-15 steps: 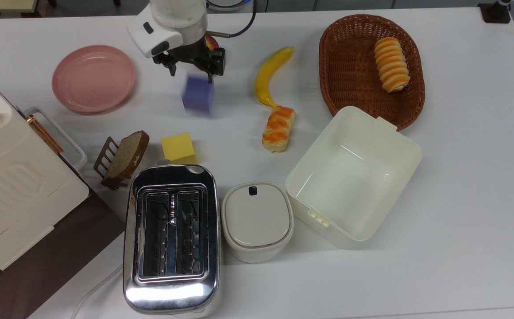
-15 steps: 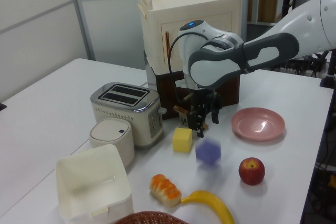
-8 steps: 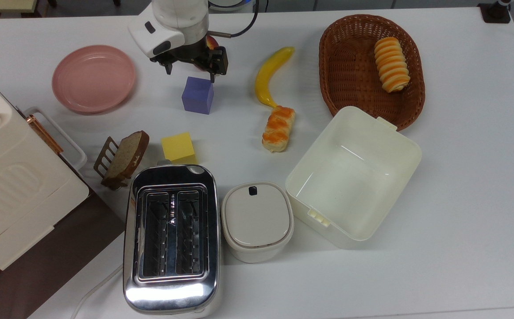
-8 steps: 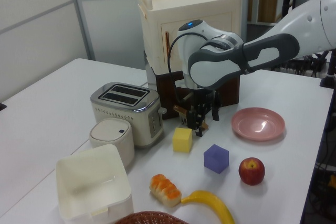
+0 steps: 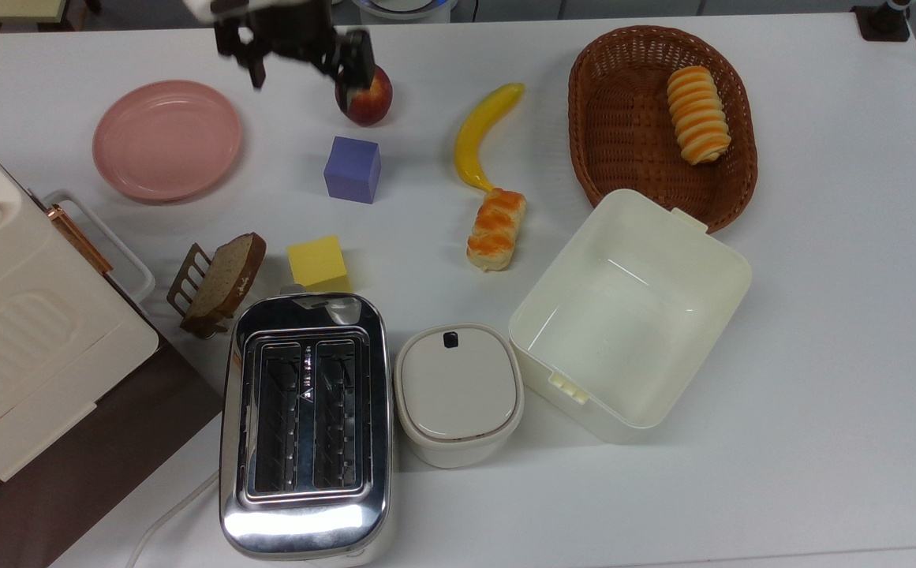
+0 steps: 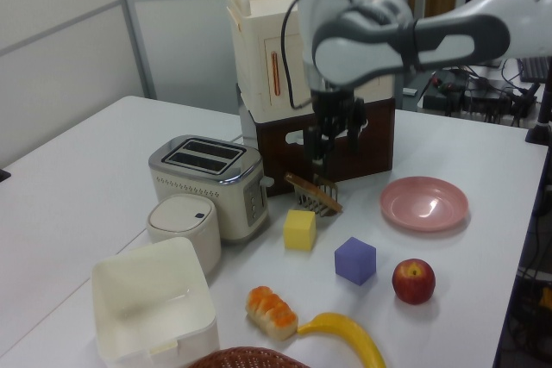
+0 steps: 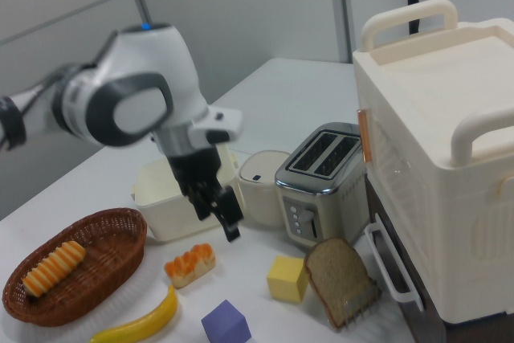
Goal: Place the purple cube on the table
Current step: 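Open the gripper, release the cube, and raise the arm away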
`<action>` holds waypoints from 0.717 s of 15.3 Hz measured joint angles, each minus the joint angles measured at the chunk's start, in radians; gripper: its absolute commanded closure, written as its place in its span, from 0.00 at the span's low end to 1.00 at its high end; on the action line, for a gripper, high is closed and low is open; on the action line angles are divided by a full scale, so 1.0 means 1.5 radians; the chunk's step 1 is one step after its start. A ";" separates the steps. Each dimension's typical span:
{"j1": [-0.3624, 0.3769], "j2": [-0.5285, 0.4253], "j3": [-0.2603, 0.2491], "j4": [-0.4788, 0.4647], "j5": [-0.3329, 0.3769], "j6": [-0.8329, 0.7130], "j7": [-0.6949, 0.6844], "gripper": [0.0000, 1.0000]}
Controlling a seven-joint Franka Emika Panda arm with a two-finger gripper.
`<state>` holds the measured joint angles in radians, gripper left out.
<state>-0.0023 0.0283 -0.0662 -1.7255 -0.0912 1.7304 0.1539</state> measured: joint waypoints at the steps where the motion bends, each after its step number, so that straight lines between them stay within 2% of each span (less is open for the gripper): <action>1: 0.038 -0.002 -0.031 0.025 0.000 -0.031 0.000 0.00; 3: 0.082 -0.004 -0.061 0.070 0.001 -0.087 0.000 0.00; 6: 0.084 -0.004 -0.061 0.103 0.017 -0.150 -0.015 0.00; 8: 0.072 -0.004 -0.053 0.111 0.027 -0.182 -0.041 0.00; 11: 0.032 -0.004 -0.019 0.113 0.030 -0.193 -0.068 0.00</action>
<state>0.0456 0.0221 -0.0945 -1.5558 -0.0465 1.4414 0.0519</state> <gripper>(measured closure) 0.000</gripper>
